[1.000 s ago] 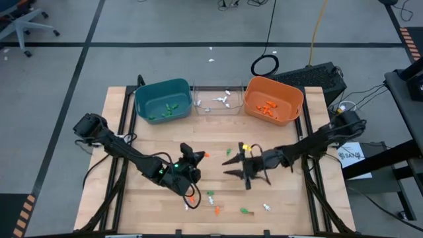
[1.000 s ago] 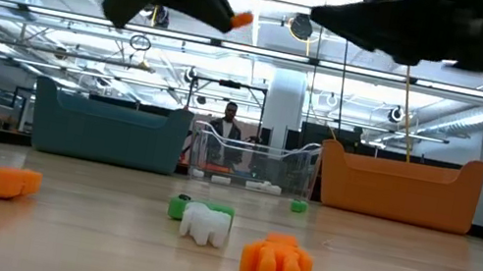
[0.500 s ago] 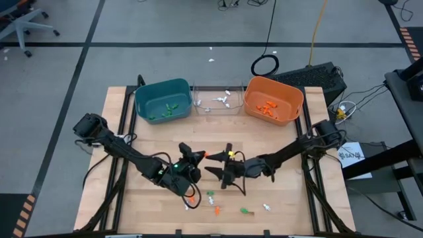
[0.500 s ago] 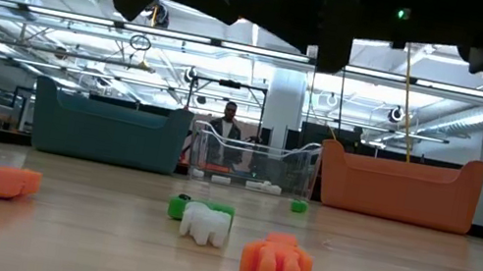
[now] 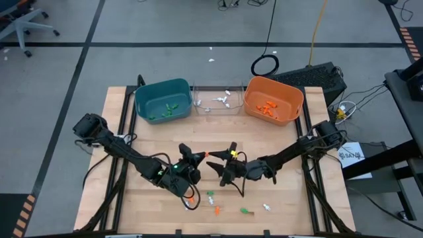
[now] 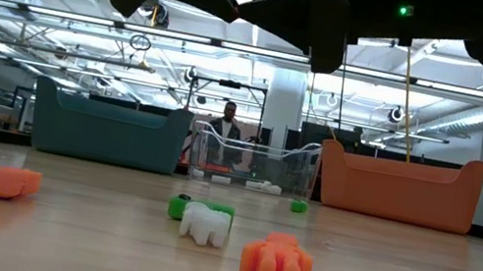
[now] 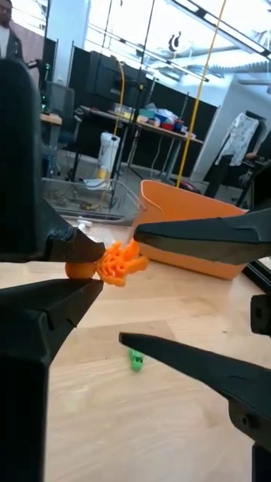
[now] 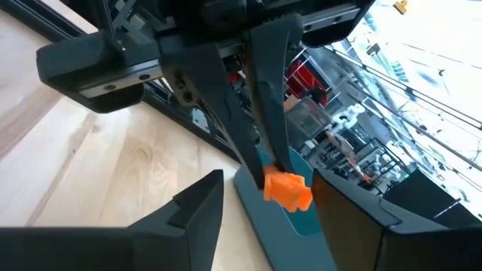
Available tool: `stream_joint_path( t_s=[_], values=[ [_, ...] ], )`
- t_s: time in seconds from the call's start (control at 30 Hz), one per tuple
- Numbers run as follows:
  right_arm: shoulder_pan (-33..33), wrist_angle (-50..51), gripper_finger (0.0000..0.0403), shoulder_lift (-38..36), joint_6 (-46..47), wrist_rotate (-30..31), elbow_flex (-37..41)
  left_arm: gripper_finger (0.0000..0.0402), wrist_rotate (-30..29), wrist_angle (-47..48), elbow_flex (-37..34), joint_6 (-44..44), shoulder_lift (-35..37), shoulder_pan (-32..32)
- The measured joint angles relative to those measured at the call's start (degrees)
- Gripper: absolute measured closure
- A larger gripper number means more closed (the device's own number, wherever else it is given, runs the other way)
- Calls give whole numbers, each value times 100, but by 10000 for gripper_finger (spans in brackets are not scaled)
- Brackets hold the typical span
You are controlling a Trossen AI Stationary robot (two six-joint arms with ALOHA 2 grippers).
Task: Sort Halloween decoration
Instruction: Put the orange skeleton toy into the orange bin
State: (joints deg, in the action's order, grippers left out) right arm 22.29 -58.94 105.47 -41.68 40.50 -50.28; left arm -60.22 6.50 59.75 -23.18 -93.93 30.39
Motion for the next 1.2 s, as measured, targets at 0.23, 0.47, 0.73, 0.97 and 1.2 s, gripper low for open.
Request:
stream_joint_path(
  t_s=[0.23,0.47,0.73,0.97,1.2],
  values=[
    [30,-88,218,0,-3,35,1,385,21,-3,0,-2,2,4],
    [21,-83,247,0,86,-8,2,385,21,-2,0,0,2,4],
    [-73,64,324,-7,253,-419,2,385,30,31,0,0,2,6],
    [-116,88,378,-11,393,-436,4,385,187,31,0,-5,2,0],
    [-116,163,399,-11,393,-434,4,384,192,31,-2,23,2,1]
  ],
)
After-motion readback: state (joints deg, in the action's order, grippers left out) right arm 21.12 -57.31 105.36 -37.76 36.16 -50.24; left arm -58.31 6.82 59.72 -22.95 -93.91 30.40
